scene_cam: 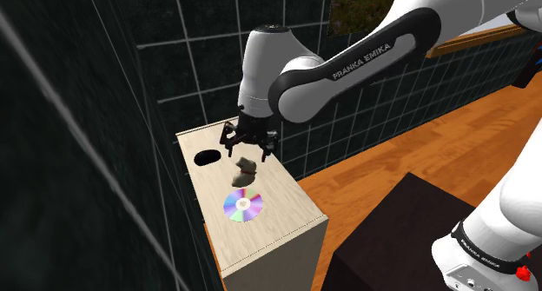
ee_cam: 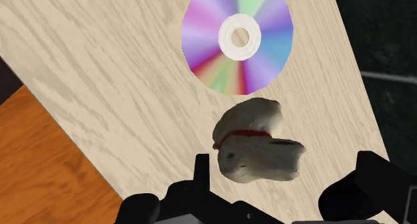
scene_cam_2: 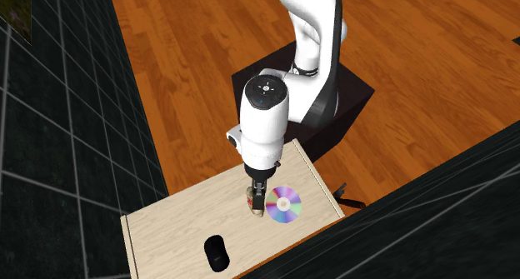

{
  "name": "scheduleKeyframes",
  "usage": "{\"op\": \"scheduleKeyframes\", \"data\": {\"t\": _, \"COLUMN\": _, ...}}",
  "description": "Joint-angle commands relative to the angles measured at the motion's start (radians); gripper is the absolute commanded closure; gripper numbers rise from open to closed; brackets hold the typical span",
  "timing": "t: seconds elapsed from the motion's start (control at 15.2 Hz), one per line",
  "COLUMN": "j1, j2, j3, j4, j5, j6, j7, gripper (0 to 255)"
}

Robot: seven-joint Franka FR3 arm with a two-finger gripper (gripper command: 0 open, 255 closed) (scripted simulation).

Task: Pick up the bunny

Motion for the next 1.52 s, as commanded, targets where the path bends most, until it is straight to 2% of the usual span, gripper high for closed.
{"op": "scheduleKeyframes", "data": {"t": 0.0, "j1": 0.014, "j2": 0.042, "j3": -0.012, "j4": 0.021, "j5": -0.041, "j6": 0.015, "j7": 0.044, "gripper": 0}}
{"op": "scheduleKeyframes", "data": {"t": 0.53, "j1": 0.033, "j2": 0.095, "j3": -0.034, "j4": -0.011, "j5": -0.094, "j6": 0.091, "j7": 0.078, "gripper": 0}}
{"op": "scheduleKeyframes", "data": {"t": 0.59, "j1": 0.033, "j2": 0.094, "j3": -0.034, "j4": -0.013, "j5": -0.093, "j6": 0.092, "j7": 0.078, "gripper": 255}}
{"op": "scheduleKeyframes", "data": {"t": 1.19, "j1": 0.033, "j2": 0.095, "j3": -0.034, "j4": -0.011, "j5": -0.094, "j6": 0.091, "j7": 0.078, "gripper": 255}}
{"op": "scheduleKeyframes", "data": {"t": 1.45, "j1": 0.021, "j2": 0.062, "j3": -0.020, "j4": 0.008, "j5": -0.060, "j6": 0.045, "j7": 0.057, "gripper": 255}}
